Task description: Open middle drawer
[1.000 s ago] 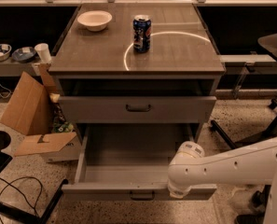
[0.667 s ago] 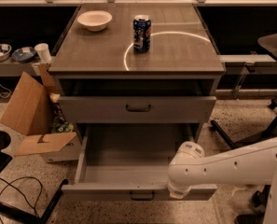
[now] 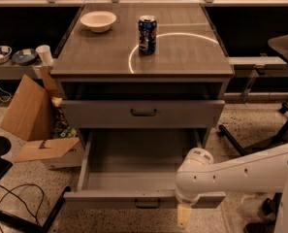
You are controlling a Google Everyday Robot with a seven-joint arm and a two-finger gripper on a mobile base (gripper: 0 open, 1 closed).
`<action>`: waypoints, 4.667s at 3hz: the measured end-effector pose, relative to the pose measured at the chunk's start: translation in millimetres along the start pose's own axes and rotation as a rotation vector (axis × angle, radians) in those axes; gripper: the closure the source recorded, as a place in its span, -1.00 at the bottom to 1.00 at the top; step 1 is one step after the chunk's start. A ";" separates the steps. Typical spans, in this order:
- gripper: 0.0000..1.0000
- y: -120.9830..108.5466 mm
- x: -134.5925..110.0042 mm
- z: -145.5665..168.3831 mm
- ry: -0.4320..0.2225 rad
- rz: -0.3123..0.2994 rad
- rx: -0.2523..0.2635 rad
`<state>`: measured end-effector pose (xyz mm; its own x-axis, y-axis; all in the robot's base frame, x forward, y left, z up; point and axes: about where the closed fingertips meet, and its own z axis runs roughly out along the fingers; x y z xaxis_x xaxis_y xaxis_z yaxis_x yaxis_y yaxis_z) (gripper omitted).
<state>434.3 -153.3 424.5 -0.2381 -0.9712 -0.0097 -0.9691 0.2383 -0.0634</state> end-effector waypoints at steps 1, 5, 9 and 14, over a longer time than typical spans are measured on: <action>-1.00 0.2 0.1 0.1 0.000 0.000 -0.001; 0.32 69.7 18.6 19.0 0.027 0.053 -0.130; 1.00 73.9 22.6 -1.2 0.044 0.072 -0.140; -0.29 65.6 22.3 -7.6 0.044 0.072 -0.141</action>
Offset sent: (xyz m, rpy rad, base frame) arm -0.0303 -0.0039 -0.0190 0.0022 0.0610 -0.0153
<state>365.0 -159.3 427.7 -0.3069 -0.9511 0.0345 -0.9481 0.3087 0.0761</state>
